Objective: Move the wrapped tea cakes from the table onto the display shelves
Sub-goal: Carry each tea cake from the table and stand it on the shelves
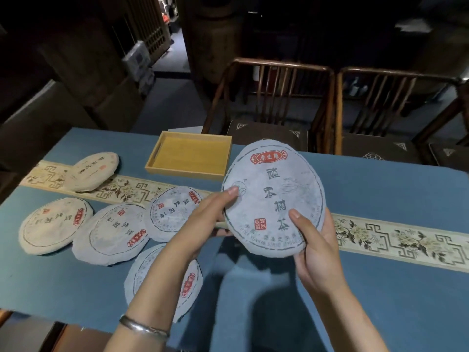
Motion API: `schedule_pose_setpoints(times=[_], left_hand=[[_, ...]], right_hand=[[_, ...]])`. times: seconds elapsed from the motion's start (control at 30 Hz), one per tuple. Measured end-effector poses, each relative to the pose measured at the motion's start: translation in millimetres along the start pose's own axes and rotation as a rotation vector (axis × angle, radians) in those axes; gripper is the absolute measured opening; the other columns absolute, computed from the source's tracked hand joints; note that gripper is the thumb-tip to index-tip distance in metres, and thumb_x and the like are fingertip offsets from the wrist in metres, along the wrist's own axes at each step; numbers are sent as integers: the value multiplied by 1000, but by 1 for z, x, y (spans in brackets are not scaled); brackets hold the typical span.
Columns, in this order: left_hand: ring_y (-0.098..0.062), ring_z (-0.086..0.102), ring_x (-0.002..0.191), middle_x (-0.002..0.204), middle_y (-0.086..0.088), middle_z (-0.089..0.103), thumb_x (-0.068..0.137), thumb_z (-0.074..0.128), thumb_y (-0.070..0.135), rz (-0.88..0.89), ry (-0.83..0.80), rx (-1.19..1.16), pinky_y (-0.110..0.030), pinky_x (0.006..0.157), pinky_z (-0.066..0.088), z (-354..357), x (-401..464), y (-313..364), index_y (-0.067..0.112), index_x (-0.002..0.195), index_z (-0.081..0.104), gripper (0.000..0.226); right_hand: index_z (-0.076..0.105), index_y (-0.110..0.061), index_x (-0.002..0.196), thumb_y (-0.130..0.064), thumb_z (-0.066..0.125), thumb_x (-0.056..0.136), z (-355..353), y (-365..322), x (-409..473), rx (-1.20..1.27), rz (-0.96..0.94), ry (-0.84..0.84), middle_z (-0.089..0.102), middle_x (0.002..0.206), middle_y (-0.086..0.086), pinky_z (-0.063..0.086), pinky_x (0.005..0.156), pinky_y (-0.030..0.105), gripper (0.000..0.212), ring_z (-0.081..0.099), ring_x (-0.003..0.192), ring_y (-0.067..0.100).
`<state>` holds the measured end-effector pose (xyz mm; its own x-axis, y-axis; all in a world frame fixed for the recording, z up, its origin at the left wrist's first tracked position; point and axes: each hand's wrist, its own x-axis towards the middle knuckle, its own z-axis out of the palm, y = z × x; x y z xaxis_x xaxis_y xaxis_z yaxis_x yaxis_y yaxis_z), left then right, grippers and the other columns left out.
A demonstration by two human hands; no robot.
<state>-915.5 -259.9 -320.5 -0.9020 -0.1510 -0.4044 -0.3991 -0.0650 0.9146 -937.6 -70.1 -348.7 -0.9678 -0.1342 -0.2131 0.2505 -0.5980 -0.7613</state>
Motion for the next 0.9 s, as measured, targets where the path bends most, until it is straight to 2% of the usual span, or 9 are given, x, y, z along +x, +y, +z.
schedule_pose_setpoints(times=[0.07,0.13,0.2,0.27,0.4,0.53,0.67,0.77,0.9], left_hand=[[-12,64,105,121,4,65,70,56,68,141,153,0,-31,81,54,-6,1,16,32,112,57,55],[-5,59,115,123,14,60,73,61,62,370,192,52,-25,86,51,-9,0,35,42,116,56,47],[3,53,121,130,21,56,76,64,57,500,96,191,-23,94,46,-5,3,53,51,122,54,48],[6,51,123,131,24,57,83,66,48,528,-29,283,-22,99,43,2,9,65,49,127,54,46],[1,65,106,115,22,68,91,64,30,450,-123,206,-17,83,52,12,14,66,36,120,65,30],[-13,70,102,115,10,71,85,67,26,337,-209,-6,-25,73,58,15,7,47,43,124,61,43],[-29,69,105,118,-12,71,74,70,7,188,-283,-462,-36,77,59,24,-2,25,19,126,62,53],[-35,69,104,116,-19,70,68,72,11,103,-329,-629,-43,80,59,27,-10,13,3,135,52,70],[-38,63,115,126,-22,65,74,66,-2,194,-255,-717,-46,85,58,33,-21,2,5,137,49,66]], right_hand=[[51,-11,135,-1,65,80,0,-6,-2,7,-23,4,64,132,12,53,98,42,57,60,124,27],[52,-12,134,-1,68,78,0,-11,-4,0,-45,9,64,132,11,51,100,44,59,60,124,28],[54,-13,131,-3,73,74,1,-15,-7,-10,-49,8,65,130,12,50,101,48,61,61,123,28],[55,-12,129,-1,72,74,3,-16,-11,-13,-39,-12,66,129,13,50,100,48,59,61,122,30],[54,-12,133,1,66,77,5,-17,-22,14,-20,-46,65,131,12,52,99,44,59,61,123,29],[51,-12,138,1,63,79,2,-20,-29,43,-23,-35,63,134,12,48,102,47,61,59,125,29],[50,-14,139,3,63,80,1,-20,-34,58,-37,-31,63,135,10,48,103,45,63,58,127,27],[50,-14,139,3,66,81,4,-20,-35,58,-51,-41,62,136,11,48,103,46,63,58,127,28],[51,-14,138,4,62,83,16,-16,-36,89,-76,-45,62,136,12,48,102,45,59,58,127,29]])
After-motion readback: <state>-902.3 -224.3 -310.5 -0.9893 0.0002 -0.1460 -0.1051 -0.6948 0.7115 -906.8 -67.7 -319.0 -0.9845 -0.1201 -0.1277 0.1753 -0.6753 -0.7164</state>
